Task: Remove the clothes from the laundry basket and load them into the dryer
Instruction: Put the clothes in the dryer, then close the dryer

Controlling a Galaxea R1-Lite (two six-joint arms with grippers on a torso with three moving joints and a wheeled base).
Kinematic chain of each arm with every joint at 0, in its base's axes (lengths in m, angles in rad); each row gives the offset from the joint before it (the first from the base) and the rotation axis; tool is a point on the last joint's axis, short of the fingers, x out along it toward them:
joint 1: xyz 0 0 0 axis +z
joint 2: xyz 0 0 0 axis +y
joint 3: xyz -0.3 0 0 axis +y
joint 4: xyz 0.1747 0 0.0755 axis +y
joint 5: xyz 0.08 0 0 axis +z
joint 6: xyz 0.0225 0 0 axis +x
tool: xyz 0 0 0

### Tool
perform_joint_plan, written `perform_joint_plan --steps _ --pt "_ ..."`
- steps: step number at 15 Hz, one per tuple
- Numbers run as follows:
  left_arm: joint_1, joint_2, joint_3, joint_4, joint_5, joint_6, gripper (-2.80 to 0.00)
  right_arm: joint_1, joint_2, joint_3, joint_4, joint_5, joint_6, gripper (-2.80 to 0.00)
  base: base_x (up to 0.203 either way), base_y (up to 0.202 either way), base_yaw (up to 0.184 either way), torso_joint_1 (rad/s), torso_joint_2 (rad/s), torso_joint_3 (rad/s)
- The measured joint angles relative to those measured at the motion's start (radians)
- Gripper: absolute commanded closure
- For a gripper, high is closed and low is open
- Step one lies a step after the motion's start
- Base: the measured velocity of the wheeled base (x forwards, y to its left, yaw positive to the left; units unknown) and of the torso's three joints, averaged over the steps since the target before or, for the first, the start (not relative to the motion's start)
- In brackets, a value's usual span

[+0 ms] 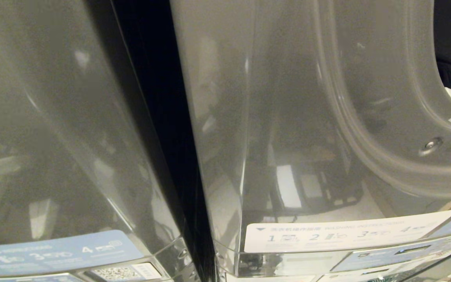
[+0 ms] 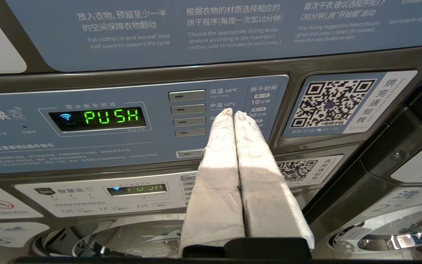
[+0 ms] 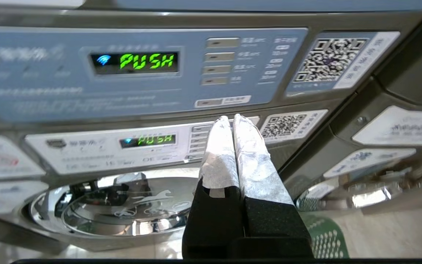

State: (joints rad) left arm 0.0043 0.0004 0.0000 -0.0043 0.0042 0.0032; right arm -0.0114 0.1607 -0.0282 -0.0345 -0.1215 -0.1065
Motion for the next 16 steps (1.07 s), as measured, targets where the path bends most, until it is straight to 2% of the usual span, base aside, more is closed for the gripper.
perform_joint_plan --steps 3,4,6,8,10,11,16 --pt "0.000 0.000 0.000 0.000 0.000 0.000 0.00 -0.003 -0.112 0.006 -0.004 0.078 -0.102 0.00 0.000 0.000 0.000 0.000 0.00 0.000" --pt "0.000 0.000 0.000 0.000 0.000 0.000 0.00 -0.003 -0.129 0.009 -0.013 0.104 -0.116 0.00 0.000 0.000 0.000 0.000 0.00 0.000" --pt "0.000 0.000 0.000 0.000 0.000 0.000 0.00 -0.003 -0.149 0.016 0.044 0.187 -0.093 0.00 0.000 0.000 0.000 0.000 0.00 0.000" --pt "0.000 0.000 0.000 0.000 0.000 0.000 0.00 -0.002 -0.158 0.014 0.075 0.151 -0.006 0.00 0.000 0.000 0.000 0.000 0.00 0.000" --pt "0.000 0.000 0.000 0.000 0.000 0.000 0.00 -0.002 -0.161 0.016 0.055 0.123 0.092 0.00 0.000 0.000 0.000 0.000 0.00 0.000" --pt "0.000 0.000 0.000 0.000 0.000 0.000 0.00 -0.002 -0.161 0.022 0.030 0.118 0.114 0.00 0.000 0.000 0.000 0.000 0.00 0.000" --pt "0.000 0.000 0.000 0.000 0.000 0.000 0.00 -0.002 -0.162 0.028 0.029 0.120 0.069 0.00 0.000 0.000 0.000 0.000 0.00 0.000"
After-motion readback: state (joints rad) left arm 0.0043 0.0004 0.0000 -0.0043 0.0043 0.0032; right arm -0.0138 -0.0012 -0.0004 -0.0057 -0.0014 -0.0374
